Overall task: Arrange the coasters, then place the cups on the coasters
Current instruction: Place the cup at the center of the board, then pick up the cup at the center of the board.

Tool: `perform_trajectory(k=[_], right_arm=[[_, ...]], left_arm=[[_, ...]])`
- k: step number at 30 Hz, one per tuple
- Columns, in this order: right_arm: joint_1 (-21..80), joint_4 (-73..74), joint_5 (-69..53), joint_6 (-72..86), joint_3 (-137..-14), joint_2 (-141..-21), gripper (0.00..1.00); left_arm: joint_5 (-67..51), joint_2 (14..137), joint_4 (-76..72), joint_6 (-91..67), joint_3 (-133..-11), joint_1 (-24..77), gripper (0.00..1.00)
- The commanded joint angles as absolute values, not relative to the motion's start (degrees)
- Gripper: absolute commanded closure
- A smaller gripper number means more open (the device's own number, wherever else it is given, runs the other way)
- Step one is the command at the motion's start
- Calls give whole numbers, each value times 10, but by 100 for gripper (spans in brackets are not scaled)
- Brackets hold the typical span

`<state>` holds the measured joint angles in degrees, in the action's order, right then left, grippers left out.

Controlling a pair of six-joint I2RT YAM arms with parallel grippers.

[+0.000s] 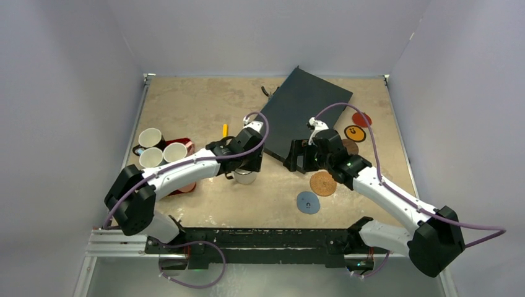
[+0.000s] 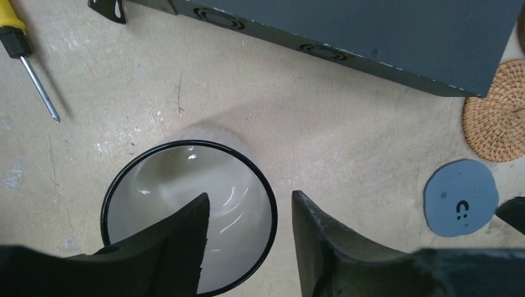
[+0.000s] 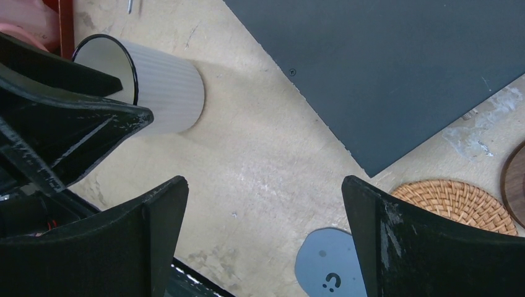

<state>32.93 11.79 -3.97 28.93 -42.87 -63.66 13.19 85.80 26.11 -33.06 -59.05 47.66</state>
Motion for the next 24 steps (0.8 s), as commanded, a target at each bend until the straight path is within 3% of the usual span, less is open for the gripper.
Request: perform_trajectory(k=[1, 11, 16, 24], right_arm=[[326, 116, -31, 294, -426, -621, 2], [326, 117, -26, 290, -422, -611, 2], [326, 118, -28, 289, -423, -607, 2], [326, 127, -27, 287, -427, -601, 2]], left_arm=[[132, 812, 265, -290, -640, 477, 48], [113, 787, 389, -134, -696, 416, 38], [62, 788, 388, -87, -682, 347, 39], [6, 865, 363, -55, -673, 343, 44]])
